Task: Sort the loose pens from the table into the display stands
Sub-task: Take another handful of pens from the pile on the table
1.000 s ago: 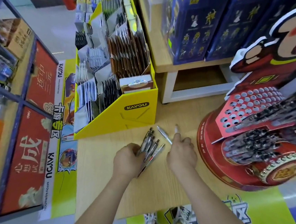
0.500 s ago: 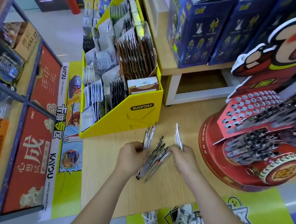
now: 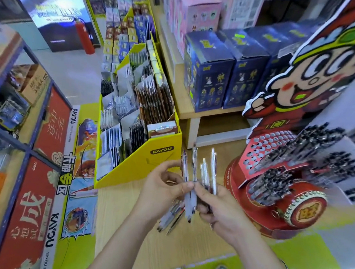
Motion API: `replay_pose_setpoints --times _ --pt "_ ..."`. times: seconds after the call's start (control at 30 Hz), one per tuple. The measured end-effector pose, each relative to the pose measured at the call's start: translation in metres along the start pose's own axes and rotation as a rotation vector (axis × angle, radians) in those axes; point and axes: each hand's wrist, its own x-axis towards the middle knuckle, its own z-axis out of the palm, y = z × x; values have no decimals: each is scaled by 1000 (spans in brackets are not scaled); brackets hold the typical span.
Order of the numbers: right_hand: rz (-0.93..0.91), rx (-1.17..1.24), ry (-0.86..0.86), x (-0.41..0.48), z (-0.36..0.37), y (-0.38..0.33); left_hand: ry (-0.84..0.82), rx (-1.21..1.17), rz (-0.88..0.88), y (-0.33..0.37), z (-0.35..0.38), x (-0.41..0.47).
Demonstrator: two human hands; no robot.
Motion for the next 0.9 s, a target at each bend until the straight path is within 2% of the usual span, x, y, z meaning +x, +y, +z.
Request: replay_pose_setpoints --times 0.1,0.23,0.37,0.53,0.63,0.77,0.9 --pt "-18 -18 19 -11 -1 -16 -5 -30 18 17 6 0" --pt "-51 -167 -15 -29 -2 -34 23 -222 47 35 14 2" --pt "-133 -88 -49 -41 -7 -40 -15 -334 73 48 25 3" --pt "-235 -237 114 -52 -20 -46 -1 -216 75 57 37 6" --pt "-292 -312 207 -62 -32 -48 -20 -90 150 62 43 7" --pt "-305 -319 291 -69 -50 -44 -61 -37 196 67 56 7" --pt "-320 -253 457 -75 -76 -43 41 -6 290 77 63 28"
